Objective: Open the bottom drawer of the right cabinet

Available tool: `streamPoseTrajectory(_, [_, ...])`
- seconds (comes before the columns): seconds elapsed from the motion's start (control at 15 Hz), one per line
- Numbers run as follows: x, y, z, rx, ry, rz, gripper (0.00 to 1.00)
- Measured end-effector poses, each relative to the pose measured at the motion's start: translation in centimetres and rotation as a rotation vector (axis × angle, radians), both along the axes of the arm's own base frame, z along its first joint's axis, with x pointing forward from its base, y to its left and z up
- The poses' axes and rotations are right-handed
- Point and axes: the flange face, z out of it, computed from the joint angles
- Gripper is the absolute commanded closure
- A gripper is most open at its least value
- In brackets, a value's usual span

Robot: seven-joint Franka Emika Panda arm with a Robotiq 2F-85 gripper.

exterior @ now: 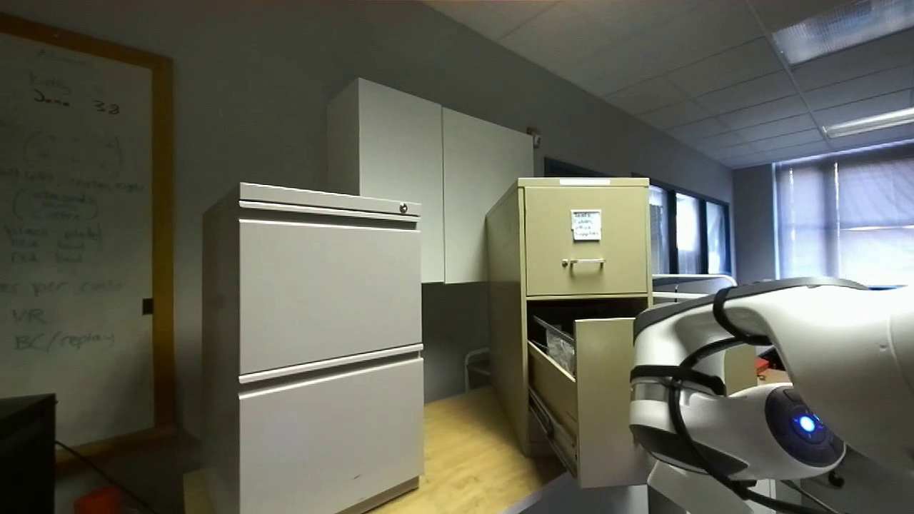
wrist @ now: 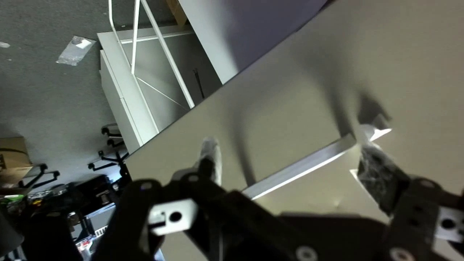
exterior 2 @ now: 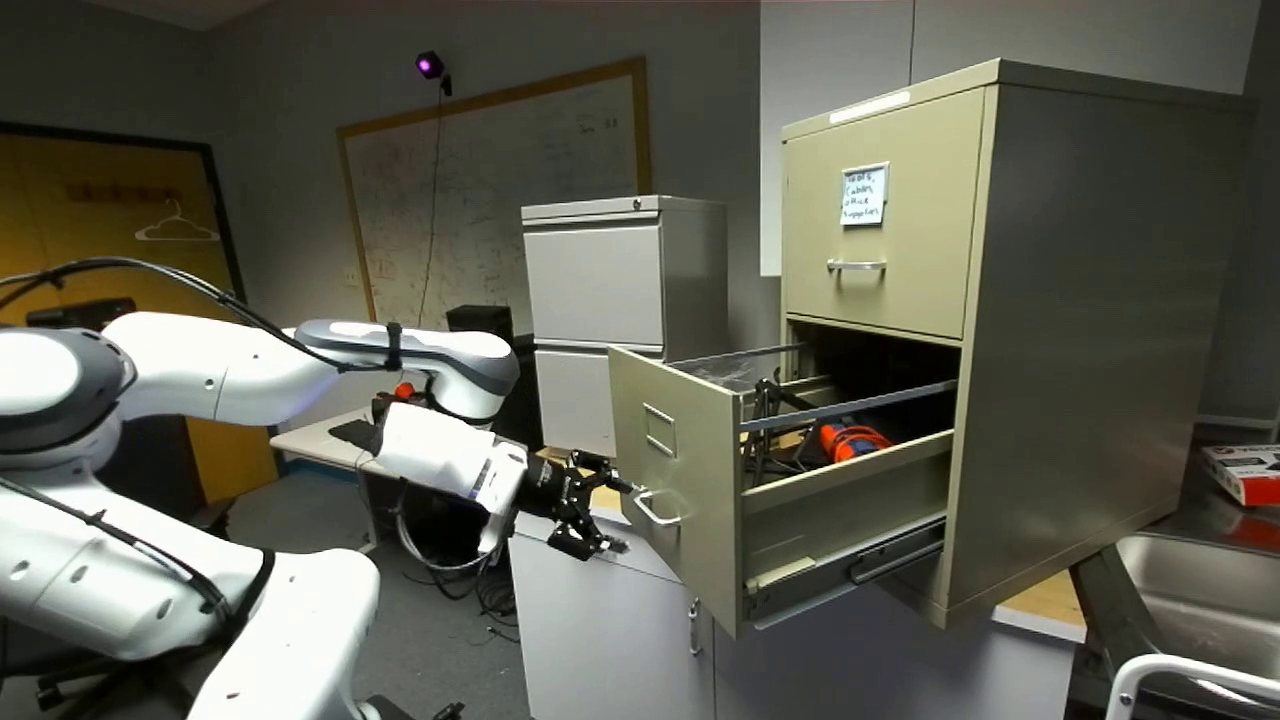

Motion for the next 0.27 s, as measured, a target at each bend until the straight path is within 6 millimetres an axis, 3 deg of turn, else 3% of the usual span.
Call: streamPoseTrajectory(0.27, [-0.77, 0.66, 0.07, -0.036, -0.002, 0.032, 0.00])
